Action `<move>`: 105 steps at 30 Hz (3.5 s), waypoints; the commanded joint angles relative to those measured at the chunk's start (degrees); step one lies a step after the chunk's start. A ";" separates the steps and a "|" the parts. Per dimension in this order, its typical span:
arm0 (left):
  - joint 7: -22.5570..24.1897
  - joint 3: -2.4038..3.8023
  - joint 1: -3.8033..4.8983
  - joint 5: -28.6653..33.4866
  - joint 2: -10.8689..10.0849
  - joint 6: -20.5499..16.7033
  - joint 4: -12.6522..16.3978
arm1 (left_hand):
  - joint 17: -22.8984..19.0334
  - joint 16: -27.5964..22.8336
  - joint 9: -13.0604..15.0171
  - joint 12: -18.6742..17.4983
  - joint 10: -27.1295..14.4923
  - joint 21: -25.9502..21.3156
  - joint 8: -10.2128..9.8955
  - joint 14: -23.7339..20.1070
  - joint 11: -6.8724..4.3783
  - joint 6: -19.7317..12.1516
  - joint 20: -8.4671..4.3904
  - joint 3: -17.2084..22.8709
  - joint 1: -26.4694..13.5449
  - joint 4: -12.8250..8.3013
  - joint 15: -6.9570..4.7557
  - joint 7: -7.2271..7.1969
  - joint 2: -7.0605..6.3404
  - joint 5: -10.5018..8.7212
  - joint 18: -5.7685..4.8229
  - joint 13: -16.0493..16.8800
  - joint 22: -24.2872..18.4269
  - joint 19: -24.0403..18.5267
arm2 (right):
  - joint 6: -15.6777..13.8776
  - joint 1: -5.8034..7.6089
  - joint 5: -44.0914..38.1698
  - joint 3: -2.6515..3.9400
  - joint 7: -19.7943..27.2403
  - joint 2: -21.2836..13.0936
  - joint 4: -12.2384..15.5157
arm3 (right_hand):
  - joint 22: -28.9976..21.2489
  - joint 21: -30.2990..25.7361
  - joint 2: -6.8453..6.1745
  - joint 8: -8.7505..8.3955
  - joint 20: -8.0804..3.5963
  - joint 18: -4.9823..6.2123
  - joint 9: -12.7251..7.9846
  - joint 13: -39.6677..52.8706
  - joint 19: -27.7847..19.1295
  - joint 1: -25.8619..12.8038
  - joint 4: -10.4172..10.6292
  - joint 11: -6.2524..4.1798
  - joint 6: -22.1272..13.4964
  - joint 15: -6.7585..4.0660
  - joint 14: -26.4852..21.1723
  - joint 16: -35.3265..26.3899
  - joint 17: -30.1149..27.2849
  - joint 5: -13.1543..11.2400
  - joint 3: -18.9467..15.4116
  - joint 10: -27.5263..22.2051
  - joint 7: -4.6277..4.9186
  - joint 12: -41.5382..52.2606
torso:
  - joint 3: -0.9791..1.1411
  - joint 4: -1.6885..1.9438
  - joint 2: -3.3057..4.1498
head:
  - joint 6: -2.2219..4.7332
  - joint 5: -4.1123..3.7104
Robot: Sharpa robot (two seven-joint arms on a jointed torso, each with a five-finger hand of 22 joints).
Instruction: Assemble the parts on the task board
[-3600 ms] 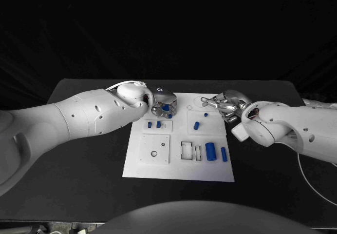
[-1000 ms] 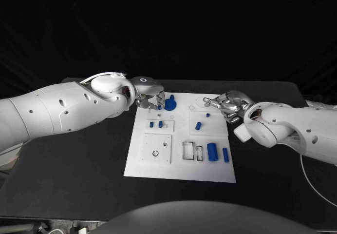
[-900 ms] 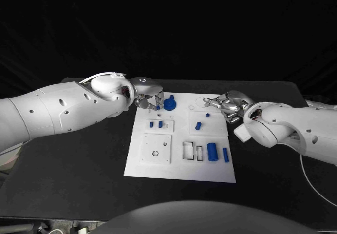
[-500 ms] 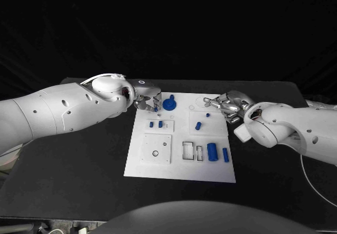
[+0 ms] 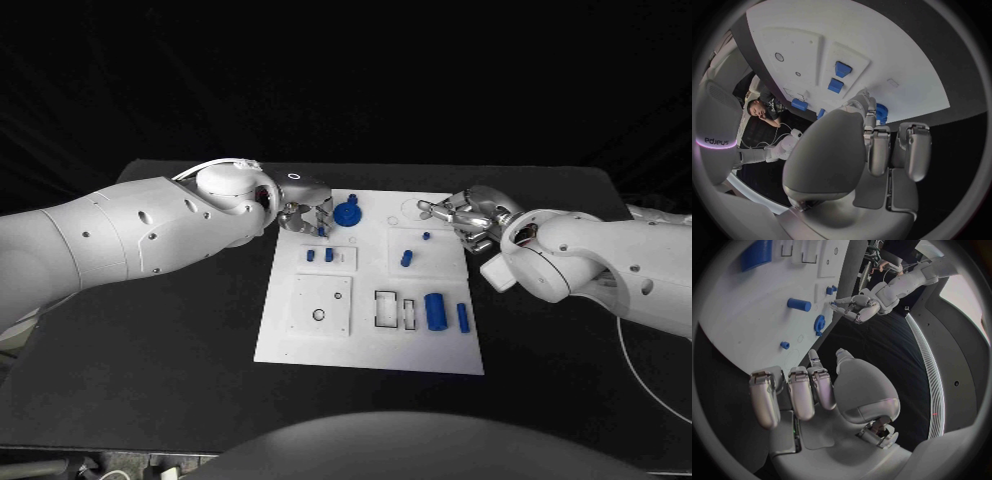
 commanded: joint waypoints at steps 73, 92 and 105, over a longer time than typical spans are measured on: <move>-0.06 0.03 -0.72 0.62 2.28 6.68 -2.39 | 15.09 0.15 -1.12 -0.40 -5.14 0.14 -1.81 5.96 1.45 -4.55 -0.19 0.05 -1.07 0.28 1.42 1.11 -2.79 0.18 -0.43 -0.10 15.06 6.03 | 0.91 -0.03 -0.28 -0.02 0.02 0.07 0.09 | 15.10 0.26 0.71 0.45 0.26 -0.80 0.13 15.09 5.90 0.41 -0.03 0.42 -0.06 0.46 5.97 0.23 15.09 0.17 -0.73 6.00 0.03 0.16 | 0.00 0.02 -0.04 | 0.00 -0.34; -0.05 0.03 -0.73 0.64 1.99 4.23 -2.54 | 15.09 0.15 -3.25 -0.28 -9.07 0.14 -1.54 5.96 2.05 -12.13 0.02 -0.95 -3.49 0.16 1.70 1.59 -5.15 0.19 -0.43 -0.02 15.06 6.03 | 1.22 -0.03 -0.27 -0.02 -0.12 0.17 0.03 | 15.10 0.26 0.75 0.49 0.26 -0.80 0.15 15.09 5.90 0.44 -0.03 0.41 -0.03 0.46 5.97 0.23 15.09 0.17 -0.79 6.00 0.02 0.16 | -0.02 0.04 -0.03 | 0.00 -0.29; -0.46 0.08 -0.69 0.75 0.54 -2.34 -1.79 | 14.12 -0.49 -4.34 -0.17 -11.61 0.14 -1.54 5.57 3.35 -19.16 0.54 -3.58 -5.21 0.21 2.65 -0.31 -5.33 0.19 -0.43 0.05 15.06 6.03 | 1.38 -0.03 -0.30 -0.02 -0.31 0.20 -0.10 | 15.10 0.26 0.75 0.49 0.26 -0.80 0.15 15.09 5.90 0.44 -0.03 0.41 -0.02 0.46 5.97 0.23 15.09 0.17 -0.79 6.00 0.02 0.16 | 0.01 0.09 -0.08 | 0.00 -0.49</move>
